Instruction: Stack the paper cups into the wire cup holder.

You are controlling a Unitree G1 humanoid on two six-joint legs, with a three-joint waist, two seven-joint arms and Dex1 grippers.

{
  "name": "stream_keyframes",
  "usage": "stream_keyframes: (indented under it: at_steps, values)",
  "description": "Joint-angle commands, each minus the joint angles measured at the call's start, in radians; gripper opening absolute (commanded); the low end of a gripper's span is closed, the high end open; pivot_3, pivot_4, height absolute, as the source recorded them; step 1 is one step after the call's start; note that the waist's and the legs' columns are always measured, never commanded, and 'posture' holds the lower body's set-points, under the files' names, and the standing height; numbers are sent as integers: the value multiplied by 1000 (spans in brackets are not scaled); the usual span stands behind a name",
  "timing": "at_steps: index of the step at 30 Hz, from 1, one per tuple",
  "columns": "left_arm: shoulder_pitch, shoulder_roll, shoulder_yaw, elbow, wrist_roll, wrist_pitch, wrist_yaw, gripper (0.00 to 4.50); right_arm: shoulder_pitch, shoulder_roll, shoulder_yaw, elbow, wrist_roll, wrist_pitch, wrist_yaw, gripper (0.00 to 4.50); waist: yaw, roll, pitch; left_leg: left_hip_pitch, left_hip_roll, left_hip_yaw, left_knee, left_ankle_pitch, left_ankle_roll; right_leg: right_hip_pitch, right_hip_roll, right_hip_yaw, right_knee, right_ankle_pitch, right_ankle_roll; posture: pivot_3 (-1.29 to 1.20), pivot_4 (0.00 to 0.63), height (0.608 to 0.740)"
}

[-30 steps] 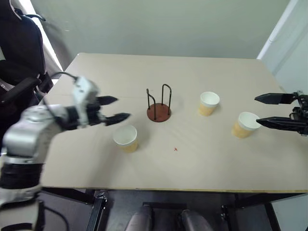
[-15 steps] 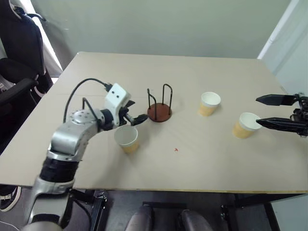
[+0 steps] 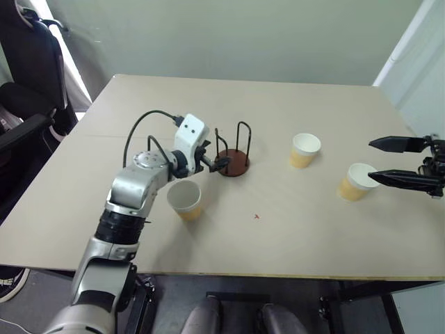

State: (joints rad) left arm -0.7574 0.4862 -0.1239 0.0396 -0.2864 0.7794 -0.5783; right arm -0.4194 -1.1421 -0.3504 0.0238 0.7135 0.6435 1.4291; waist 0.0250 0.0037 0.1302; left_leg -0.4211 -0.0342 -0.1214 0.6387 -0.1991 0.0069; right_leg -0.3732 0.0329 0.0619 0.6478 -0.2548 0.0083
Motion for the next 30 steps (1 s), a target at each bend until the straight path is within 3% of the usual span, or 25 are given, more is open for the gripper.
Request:
stream_keyframes:
  at_steps: [1, 8, 11, 22, 30]
  values:
    - [-40, -19, -10, 4, 30, -15, 8, 4447, 7, -14, -66, -33, 29, 6, -11, 4500, 0, 0, 0, 0, 0, 0, 0, 0, 0, 0, 0, 0, 0, 0, 0, 0, 150, 740]
    - [-63, -47, -52, 37, 77, -5, 0, 4447, 24, -13, -81, -45, 31, 13, -23, 4500, 2, 0, 0, 0, 0, 0, 2, 0, 0, 0, 0, 0, 0, 1, 1, 0, 150, 740]
    - [-78, -63, -59, 73, 99, -20, 10, 3918, 26, -14, -83, -45, 30, 12, -27, 4500, 2, 0, 0, 0, 0, 0, 2, 0, 1, 0, 0, 0, 0, 1, 1, 0, 150, 740]
    - [-73, -72, -44, 91, 135, -36, -1, 11, 23, -16, -83, -41, 30, 11, -37, 4500, 3, 0, 0, -3, 0, 1, 7, -1, 3, 0, 0, 1, 0, 1, 3, 0, 150, 740]
    - [-72, -65, -37, 41, 102, -57, -58, 11, 30, -21, -96, -40, 29, 9, -34, 4500, 4, 0, 0, -3, -1, 1, 8, -1, 3, 0, 0, 1, 0, 2, 5, 0, 150, 740]
